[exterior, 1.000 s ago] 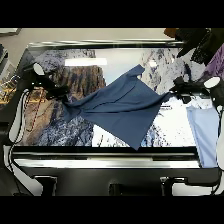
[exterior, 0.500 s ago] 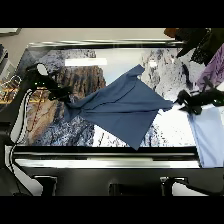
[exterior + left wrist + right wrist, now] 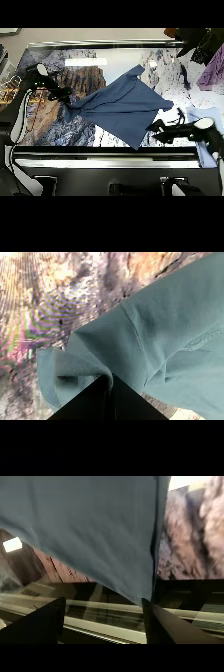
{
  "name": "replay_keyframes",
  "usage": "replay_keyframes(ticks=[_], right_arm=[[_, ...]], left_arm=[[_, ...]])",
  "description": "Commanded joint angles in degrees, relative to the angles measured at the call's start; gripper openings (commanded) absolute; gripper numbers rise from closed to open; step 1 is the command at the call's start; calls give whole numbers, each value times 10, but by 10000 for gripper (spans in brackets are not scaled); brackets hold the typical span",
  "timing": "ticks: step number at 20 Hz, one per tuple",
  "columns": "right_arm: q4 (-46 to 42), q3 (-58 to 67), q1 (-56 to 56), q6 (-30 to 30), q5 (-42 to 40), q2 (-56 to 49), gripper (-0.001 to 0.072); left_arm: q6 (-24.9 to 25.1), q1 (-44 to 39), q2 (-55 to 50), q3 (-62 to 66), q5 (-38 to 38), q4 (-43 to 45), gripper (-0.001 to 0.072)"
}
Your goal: Fold the clothes and pants, and hang the long-sleeved shirts on hangers.
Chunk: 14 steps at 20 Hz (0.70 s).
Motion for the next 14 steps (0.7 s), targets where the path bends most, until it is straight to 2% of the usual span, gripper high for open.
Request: replay_keyframes(ticks=[1, 7, 14], right_arm=[[29, -70, 85, 16, -74, 18, 559], [20, -100, 127, 53, -113, 17, 559], [15, -109, 127, 57, -137, 17, 559]], left_arm=[[0, 1, 0, 0, -7, 0, 14], [0, 1, 0, 0, -6, 0, 14], [2, 1, 0, 0, -6, 0, 14]])
